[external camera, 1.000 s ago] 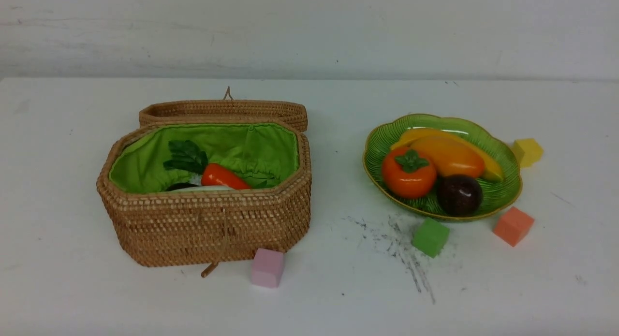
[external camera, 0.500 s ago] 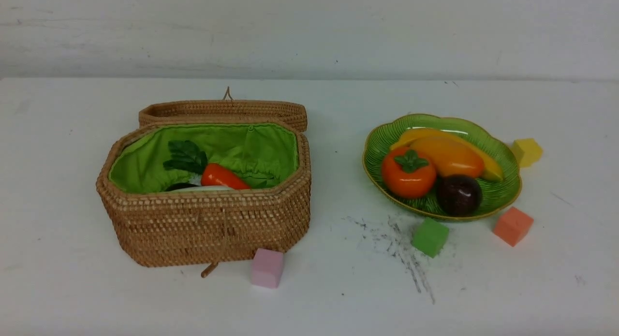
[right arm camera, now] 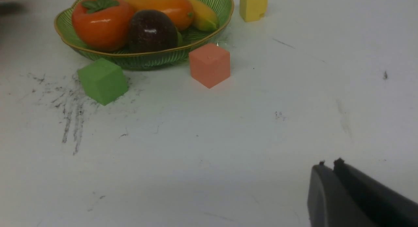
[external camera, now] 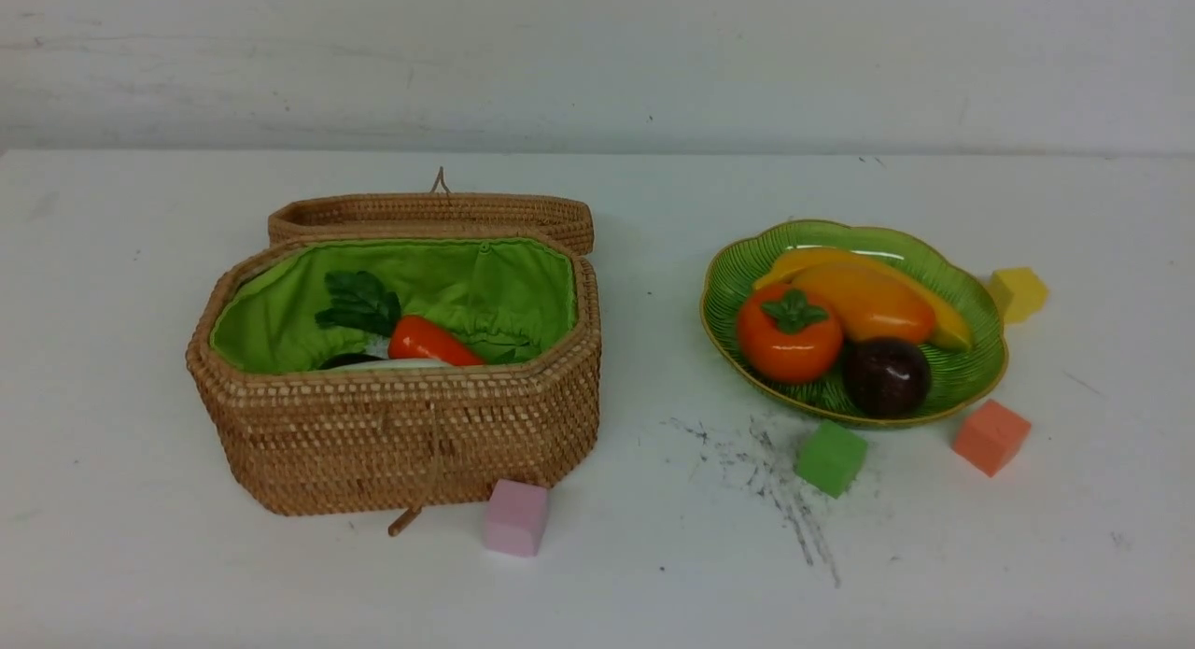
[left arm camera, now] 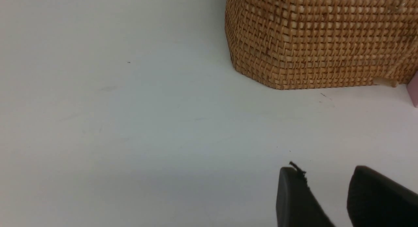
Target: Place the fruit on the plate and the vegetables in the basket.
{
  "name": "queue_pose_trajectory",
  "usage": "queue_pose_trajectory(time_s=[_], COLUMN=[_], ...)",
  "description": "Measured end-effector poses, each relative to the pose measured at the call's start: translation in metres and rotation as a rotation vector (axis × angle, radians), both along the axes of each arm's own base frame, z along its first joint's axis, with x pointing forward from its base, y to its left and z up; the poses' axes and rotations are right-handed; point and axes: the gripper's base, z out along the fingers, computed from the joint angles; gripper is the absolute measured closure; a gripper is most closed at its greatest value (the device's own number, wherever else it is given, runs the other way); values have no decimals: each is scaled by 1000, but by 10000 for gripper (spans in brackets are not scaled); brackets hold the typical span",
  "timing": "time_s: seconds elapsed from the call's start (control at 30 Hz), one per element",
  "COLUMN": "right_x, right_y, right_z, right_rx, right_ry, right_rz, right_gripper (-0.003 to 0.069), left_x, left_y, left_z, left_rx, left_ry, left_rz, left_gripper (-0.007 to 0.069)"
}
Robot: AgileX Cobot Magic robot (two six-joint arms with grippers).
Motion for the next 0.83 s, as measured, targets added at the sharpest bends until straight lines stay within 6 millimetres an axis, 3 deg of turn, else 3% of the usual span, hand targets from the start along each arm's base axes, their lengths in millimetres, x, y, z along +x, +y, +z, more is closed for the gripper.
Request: queue_pose_trajectory(time_s=[0.17, 0.43, 0.83], right_x=[0, 0, 0], right_y=[0, 0, 0], right_z=[0, 0, 0], right_rx=[0, 0, 0], right_ry=[0, 0, 0], right_rz=[0, 0, 0], right_gripper=[605, 603, 603], left_x=[0, 0, 0], left_y=[0, -3, -3], left_z=[0, 0, 0], left_rx=[-5, -189, -204], left_ry=[1, 21, 21], left_rz=[0, 34, 37], left_gripper=[386, 386, 386])
